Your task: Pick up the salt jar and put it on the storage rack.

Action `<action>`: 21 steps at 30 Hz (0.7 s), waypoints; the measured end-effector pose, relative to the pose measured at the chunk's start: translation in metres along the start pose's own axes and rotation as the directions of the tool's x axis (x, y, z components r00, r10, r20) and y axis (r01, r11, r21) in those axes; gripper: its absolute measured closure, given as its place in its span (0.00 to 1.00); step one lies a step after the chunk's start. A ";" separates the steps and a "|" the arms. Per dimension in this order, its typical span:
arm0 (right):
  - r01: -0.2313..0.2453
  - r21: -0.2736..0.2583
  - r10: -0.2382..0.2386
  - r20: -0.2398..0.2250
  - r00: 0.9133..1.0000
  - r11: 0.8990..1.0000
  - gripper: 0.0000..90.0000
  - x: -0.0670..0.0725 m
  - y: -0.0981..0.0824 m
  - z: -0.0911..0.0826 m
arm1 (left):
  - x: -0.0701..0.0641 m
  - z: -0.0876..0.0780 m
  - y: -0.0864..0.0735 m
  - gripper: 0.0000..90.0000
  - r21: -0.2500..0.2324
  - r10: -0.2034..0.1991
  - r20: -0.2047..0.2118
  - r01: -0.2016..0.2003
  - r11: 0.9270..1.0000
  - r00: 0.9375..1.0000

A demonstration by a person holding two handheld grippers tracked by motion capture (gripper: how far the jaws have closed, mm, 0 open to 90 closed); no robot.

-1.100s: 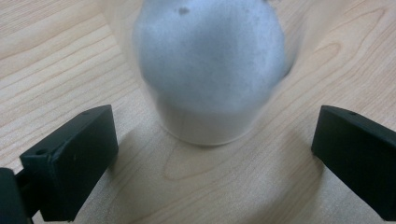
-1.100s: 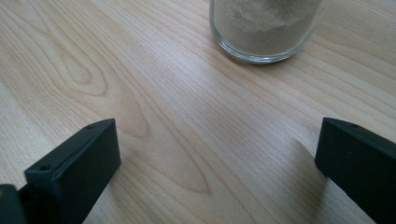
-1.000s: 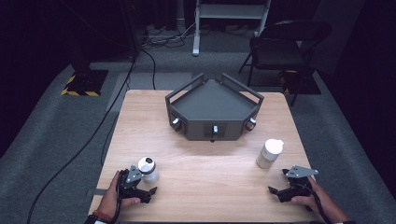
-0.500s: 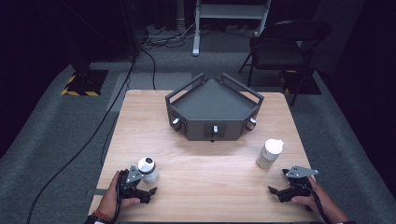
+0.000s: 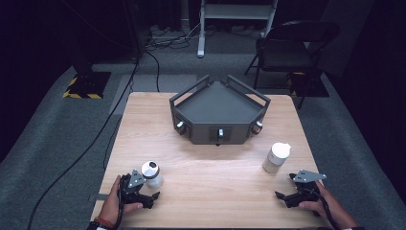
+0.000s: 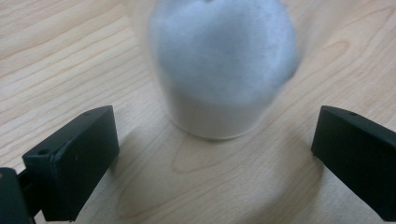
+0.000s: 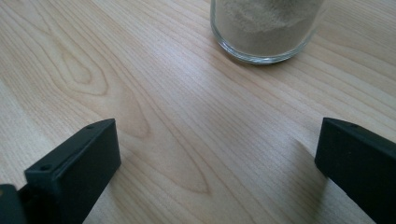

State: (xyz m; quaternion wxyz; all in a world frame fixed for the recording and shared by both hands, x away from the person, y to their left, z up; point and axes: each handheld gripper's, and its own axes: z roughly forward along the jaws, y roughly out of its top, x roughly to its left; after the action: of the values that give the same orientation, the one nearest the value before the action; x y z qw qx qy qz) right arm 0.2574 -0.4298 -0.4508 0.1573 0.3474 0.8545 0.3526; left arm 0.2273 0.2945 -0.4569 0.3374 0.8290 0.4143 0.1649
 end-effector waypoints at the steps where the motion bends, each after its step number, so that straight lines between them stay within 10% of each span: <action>1: 0.001 0.000 -0.001 -0.001 1.000 1.000 0.00 0.000 0.000 0.000 | 0.000 0.000 0.000 0.00 0.002 -0.002 -0.002 0.002 1.000 1.000; 21: 0.001 -0.001 -0.001 -0.003 1.000 1.000 0.00 -0.001 0.000 0.001 | -0.001 -0.010 -0.001 0.02 -0.106 0.006 0.002 -0.006 0.994 1.000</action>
State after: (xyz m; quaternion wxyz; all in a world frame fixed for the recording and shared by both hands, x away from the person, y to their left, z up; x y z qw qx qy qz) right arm 0.2583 -0.4299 -0.4509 0.1565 0.3463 0.8549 0.3532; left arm 0.2203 0.2983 -0.4507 0.3809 0.8114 0.4021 0.1869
